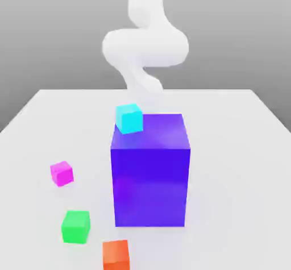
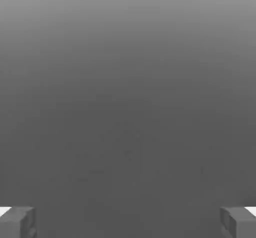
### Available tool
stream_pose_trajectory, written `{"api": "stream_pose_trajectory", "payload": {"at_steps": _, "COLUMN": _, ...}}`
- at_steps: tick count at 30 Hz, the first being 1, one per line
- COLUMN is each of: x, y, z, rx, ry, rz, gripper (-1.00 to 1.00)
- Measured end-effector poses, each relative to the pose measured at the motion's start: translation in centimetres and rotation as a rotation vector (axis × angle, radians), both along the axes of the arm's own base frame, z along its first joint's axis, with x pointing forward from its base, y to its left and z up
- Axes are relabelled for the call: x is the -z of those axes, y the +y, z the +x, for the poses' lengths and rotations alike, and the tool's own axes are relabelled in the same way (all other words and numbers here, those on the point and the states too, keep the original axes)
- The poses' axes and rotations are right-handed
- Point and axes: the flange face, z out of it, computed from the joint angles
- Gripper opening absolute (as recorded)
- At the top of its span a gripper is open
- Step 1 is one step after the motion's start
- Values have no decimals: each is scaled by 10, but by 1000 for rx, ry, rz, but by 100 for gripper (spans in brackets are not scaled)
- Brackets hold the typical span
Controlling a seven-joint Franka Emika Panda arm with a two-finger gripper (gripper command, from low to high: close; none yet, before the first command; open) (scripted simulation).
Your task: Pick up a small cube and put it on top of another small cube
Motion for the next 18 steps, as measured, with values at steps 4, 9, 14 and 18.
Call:
{"api": "stream_pose_trajectory", "payload": {"at_steps": 4, "x": 68, "y": -40, "z": 26, "rx": 254, "ry": 81, "rz": 117, "gripper": 0}}
{"api": "stream_pose_trajectory", "payload": {"at_steps": 9, "x": 152, "y": -95, "z": 35, "rx": 574, "ry": 161, "rz": 258, "gripper": 0}}
{"api": "stream_pose_trajectory", "payload": {"at_steps": 14, "x": 236, "y": -149, "z": 19, "rx": 907, "ry": 224, "rz": 399, "gripper": 0}}
{"api": "stream_pose_trajectory", "payload": {"at_steps": 18, "x": 300, "y": -185, "z": -10, "rx": 1181, "ry": 261, "rz": 510, "gripper": 0}}
